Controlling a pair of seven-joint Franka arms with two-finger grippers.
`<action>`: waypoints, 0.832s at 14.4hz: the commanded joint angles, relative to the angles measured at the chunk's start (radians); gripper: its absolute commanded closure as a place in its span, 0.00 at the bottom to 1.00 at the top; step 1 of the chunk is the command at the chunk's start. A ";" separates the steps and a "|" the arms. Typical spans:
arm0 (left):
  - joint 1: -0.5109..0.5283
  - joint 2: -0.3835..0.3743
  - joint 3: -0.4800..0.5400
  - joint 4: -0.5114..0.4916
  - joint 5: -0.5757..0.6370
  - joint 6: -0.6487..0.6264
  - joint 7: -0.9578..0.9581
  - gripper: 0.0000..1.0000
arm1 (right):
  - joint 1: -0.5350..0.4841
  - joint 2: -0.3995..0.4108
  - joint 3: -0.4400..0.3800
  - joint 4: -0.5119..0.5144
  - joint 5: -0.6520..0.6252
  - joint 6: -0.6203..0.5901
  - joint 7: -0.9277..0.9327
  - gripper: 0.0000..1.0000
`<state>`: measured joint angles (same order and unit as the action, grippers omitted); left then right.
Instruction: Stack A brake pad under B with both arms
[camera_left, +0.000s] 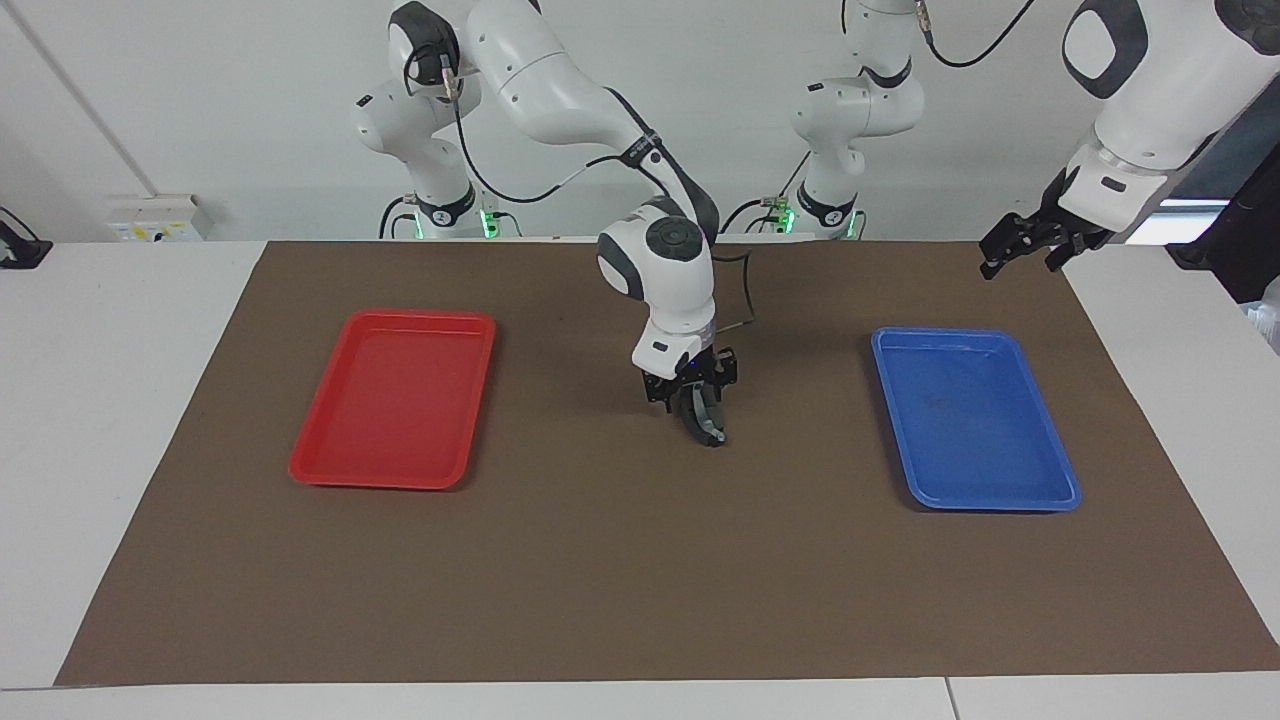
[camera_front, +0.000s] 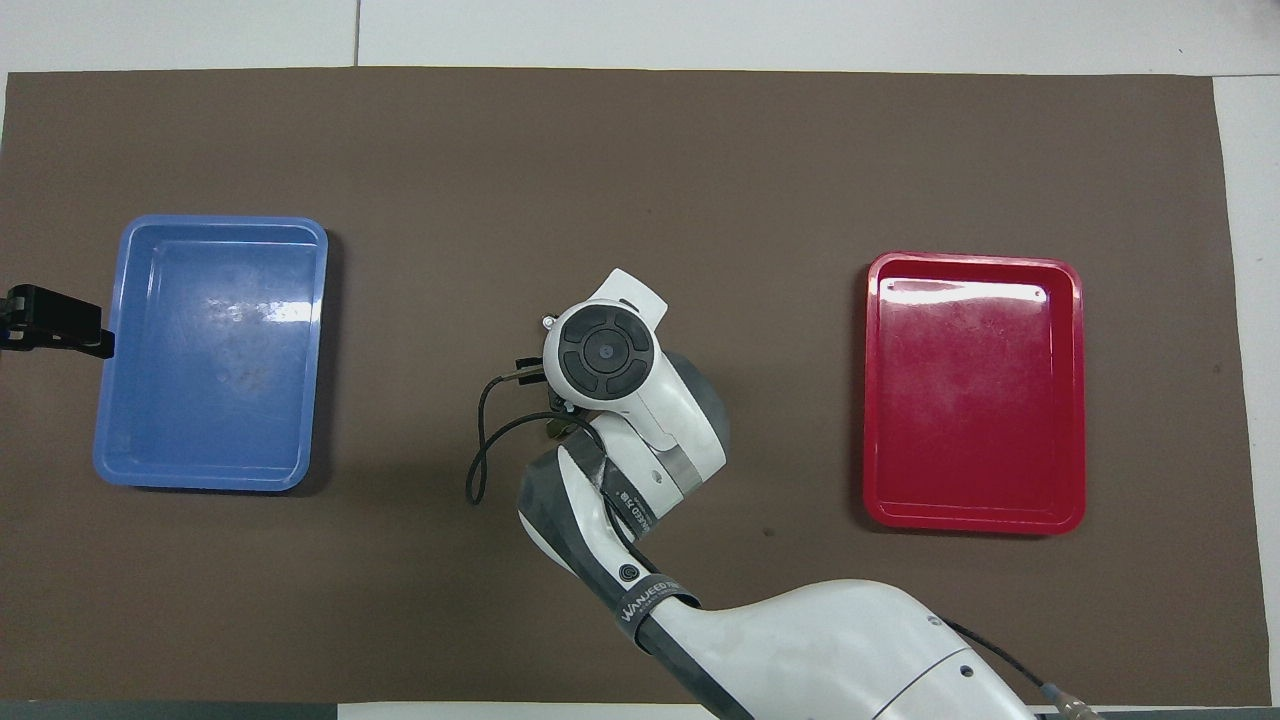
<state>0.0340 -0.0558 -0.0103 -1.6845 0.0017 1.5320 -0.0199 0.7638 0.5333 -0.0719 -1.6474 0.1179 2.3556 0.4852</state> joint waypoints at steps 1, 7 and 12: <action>0.004 -0.024 -0.004 -0.027 0.006 0.017 -0.012 0.01 | -0.015 -0.019 -0.008 0.032 0.000 -0.064 -0.005 0.00; 0.004 -0.024 -0.004 -0.027 0.006 0.017 -0.012 0.01 | -0.211 -0.243 -0.032 0.011 -0.059 -0.298 -0.022 0.00; 0.004 -0.024 -0.004 -0.027 0.006 0.017 -0.012 0.01 | -0.424 -0.354 -0.032 0.012 -0.149 -0.481 -0.224 0.00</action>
<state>0.0340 -0.0558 -0.0103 -1.6845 0.0017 1.5320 -0.0200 0.4144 0.2277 -0.1193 -1.6069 -0.0152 1.9171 0.3410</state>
